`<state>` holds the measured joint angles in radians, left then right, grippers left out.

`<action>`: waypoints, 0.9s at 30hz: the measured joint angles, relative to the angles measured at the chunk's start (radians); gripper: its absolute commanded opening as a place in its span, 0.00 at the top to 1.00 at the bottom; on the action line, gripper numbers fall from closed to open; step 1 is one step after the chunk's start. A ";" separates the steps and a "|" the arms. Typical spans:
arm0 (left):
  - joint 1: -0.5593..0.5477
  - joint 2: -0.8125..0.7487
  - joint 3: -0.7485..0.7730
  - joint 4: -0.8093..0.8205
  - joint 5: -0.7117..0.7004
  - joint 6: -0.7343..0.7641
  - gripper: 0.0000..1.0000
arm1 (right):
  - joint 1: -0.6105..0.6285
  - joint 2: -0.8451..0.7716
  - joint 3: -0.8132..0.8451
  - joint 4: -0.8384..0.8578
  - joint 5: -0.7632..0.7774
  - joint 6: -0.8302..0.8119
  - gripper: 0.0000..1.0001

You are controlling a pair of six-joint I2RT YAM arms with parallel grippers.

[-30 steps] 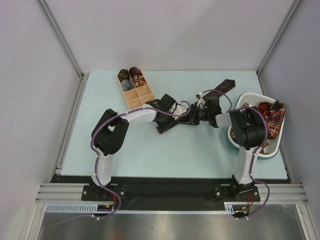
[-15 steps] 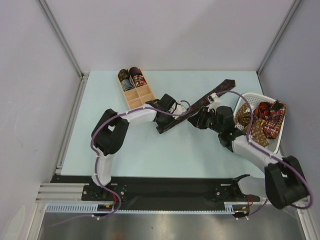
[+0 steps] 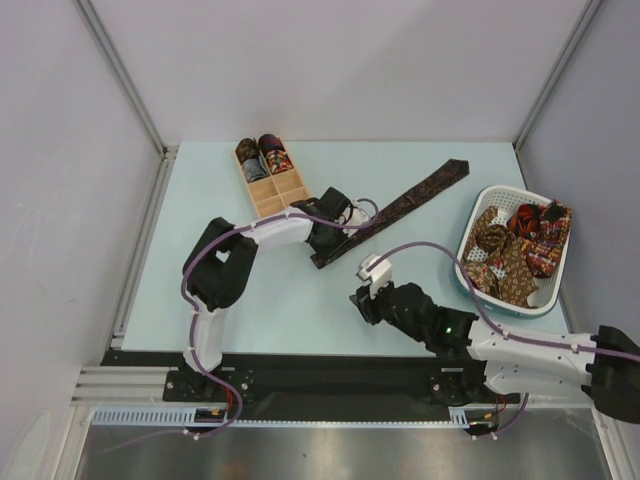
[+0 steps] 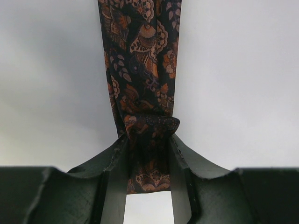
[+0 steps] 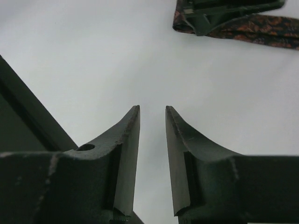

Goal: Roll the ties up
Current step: Roll the tie

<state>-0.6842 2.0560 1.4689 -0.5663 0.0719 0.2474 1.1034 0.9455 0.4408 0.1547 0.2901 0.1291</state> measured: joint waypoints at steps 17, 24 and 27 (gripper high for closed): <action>-0.006 0.023 0.055 -0.136 -0.012 -0.064 0.60 | 0.230 0.903 0.727 -0.238 0.417 -0.219 0.58; -0.006 0.068 0.132 -0.216 -0.012 -0.071 0.62 | 0.194 1.160 0.996 -0.416 0.545 -0.253 0.54; -0.006 0.095 0.178 -0.262 -0.011 -0.072 0.62 | 0.170 1.230 1.066 -0.493 0.585 -0.255 0.51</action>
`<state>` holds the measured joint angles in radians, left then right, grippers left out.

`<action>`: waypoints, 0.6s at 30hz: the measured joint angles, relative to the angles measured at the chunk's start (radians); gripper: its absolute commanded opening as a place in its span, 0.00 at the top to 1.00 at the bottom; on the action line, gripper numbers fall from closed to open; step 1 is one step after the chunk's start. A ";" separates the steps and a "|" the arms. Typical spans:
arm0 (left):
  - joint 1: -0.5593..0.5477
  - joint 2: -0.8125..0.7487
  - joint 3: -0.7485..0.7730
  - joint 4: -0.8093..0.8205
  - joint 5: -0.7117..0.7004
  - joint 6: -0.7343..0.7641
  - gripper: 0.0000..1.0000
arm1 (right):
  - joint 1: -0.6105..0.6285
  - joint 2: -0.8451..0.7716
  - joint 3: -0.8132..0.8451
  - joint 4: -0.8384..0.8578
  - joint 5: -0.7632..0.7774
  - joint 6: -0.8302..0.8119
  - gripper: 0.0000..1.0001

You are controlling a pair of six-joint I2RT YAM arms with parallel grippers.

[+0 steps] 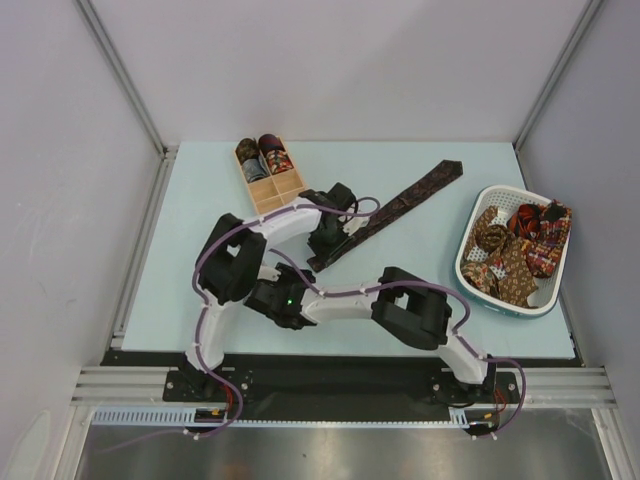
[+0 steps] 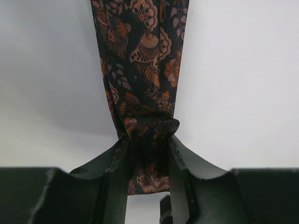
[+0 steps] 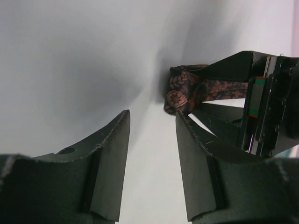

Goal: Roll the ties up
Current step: Roll the tie

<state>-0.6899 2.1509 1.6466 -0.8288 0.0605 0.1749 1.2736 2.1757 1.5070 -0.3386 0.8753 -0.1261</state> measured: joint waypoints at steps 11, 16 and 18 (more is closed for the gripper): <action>0.000 0.069 0.114 -0.117 0.004 -0.003 0.62 | -0.058 0.072 0.067 -0.078 0.061 -0.043 0.49; 0.000 0.083 0.137 -0.140 0.004 -0.010 0.63 | -0.071 0.092 0.075 -0.066 0.070 -0.087 0.50; 0.000 0.091 0.151 -0.154 0.003 -0.010 0.64 | -0.074 0.098 0.082 -0.066 0.071 -0.097 0.50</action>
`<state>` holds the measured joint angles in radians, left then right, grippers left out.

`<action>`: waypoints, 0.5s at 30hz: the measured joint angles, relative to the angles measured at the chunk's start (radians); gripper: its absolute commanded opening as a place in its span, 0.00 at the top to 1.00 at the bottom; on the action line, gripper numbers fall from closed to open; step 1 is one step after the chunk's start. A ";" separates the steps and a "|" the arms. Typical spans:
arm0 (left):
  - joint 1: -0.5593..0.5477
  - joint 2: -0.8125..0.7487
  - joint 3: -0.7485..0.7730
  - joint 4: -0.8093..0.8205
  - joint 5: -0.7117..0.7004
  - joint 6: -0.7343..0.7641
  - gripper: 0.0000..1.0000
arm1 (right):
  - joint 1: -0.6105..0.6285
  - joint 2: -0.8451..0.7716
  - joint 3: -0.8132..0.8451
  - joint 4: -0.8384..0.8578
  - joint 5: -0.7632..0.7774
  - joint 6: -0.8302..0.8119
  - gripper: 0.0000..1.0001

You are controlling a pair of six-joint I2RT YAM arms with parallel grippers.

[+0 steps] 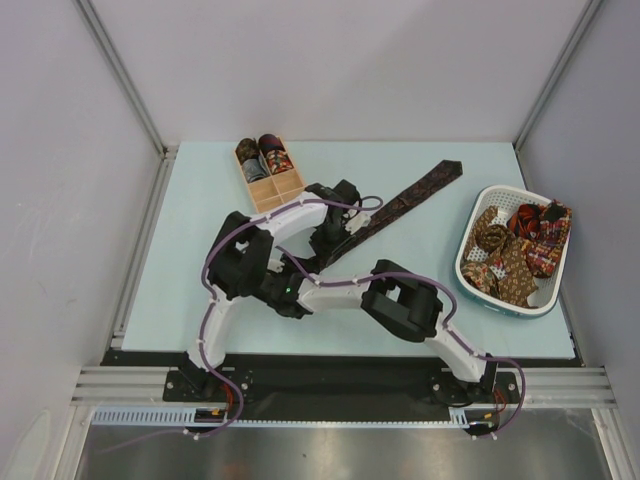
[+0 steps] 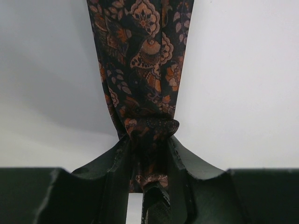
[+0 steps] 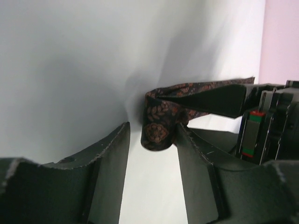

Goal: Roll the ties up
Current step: Roll the tie

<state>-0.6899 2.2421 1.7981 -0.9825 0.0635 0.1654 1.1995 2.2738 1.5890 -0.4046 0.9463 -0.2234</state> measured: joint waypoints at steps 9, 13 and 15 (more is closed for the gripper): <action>0.000 0.019 0.032 -0.034 0.000 -0.002 0.64 | -0.030 0.037 0.024 -0.002 0.043 -0.016 0.55; -0.003 0.027 0.045 -0.043 -0.002 -0.008 0.64 | -0.039 0.050 0.029 -0.002 0.055 -0.016 0.66; -0.003 0.029 0.048 -0.045 -0.002 -0.008 0.62 | -0.040 0.057 0.031 -0.002 0.061 -0.015 0.70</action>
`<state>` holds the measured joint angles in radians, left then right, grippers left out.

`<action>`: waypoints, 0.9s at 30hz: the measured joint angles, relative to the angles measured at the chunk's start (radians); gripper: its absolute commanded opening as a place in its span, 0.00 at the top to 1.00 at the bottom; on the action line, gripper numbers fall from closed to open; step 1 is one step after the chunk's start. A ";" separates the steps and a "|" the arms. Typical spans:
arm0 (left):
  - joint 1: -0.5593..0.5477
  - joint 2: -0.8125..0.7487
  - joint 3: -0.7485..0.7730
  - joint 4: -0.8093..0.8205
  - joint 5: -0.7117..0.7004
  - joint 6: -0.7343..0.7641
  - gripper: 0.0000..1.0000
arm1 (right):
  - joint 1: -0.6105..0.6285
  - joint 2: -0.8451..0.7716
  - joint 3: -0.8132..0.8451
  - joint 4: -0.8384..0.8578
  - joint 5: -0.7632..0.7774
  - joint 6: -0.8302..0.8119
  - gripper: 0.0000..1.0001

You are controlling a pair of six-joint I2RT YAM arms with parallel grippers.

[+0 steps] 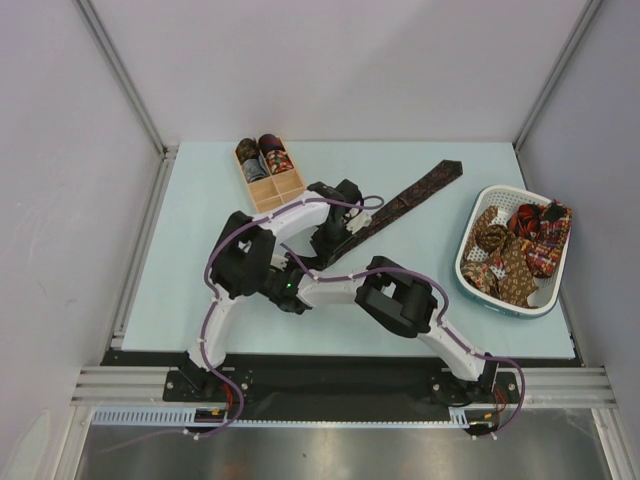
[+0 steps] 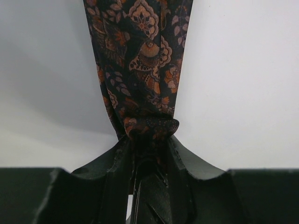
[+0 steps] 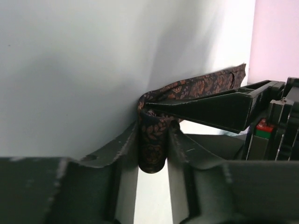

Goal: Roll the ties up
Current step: Roll the tie

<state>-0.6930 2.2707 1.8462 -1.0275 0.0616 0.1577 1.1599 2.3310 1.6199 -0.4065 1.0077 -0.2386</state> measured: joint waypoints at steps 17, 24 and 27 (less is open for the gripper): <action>-0.004 -0.054 0.003 0.031 0.030 -0.020 0.32 | -0.016 -0.053 -0.102 0.126 -0.044 -0.011 0.78; 0.047 -0.320 -0.144 0.253 0.010 -0.114 0.17 | -0.017 -0.093 -0.160 0.193 -0.081 -0.032 0.78; 0.100 -0.462 -0.283 0.382 -0.008 -0.174 0.07 | -0.022 -0.130 -0.199 0.215 -0.136 -0.029 0.78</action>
<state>-0.5934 1.8091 1.5627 -0.6453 0.0532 -0.0158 1.1381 2.2005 1.4212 -0.1913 0.8719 -0.2676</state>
